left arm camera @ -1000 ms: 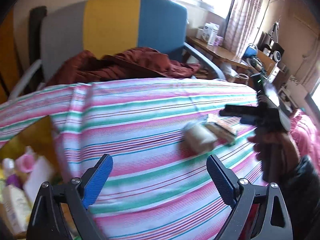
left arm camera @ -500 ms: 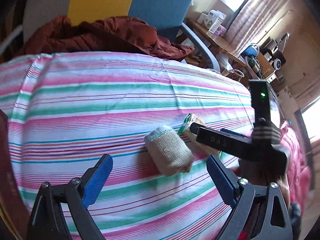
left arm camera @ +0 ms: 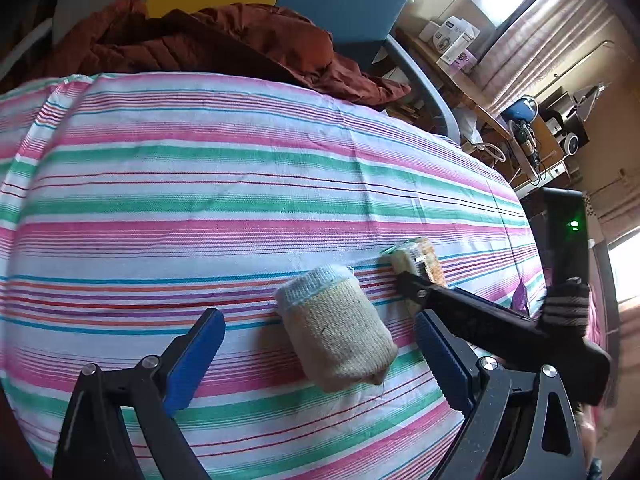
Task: Organize objects
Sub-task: 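Grasp the beige knit sock with the left gripper while the right grasps the cracker packet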
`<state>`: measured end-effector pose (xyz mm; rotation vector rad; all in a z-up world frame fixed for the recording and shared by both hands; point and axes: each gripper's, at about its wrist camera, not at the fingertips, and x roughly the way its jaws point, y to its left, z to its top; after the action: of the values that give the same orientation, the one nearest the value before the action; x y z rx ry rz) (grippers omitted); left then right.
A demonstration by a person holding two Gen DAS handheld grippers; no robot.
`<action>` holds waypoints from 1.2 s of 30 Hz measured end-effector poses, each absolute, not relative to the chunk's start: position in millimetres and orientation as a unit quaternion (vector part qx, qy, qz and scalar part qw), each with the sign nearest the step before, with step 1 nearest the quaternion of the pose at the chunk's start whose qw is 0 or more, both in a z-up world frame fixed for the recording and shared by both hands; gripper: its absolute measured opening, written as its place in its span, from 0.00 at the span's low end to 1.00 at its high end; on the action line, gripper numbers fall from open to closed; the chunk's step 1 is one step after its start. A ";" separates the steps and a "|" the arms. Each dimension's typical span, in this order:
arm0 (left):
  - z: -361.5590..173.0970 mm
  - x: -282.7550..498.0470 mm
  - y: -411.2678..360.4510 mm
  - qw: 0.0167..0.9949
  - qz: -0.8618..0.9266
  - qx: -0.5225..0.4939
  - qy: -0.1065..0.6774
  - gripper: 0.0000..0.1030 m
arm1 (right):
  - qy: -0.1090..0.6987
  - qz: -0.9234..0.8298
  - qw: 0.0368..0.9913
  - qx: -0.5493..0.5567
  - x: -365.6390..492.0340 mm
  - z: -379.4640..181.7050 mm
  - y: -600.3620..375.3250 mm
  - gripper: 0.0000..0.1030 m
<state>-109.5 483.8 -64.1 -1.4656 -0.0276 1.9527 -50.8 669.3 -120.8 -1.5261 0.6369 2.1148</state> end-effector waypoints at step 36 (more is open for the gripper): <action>-92.3 -105.0 513.3 0.343 0.767 -0.534 0.099 0.99 | 0.216 0.742 0.275 -0.572 -48.4 -128.9 682.3 0.76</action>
<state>-105.0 513.3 -92.3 -1.3863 0.2561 1.9920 -48.4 682.4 -128.9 -1.5374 0.5798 1.9955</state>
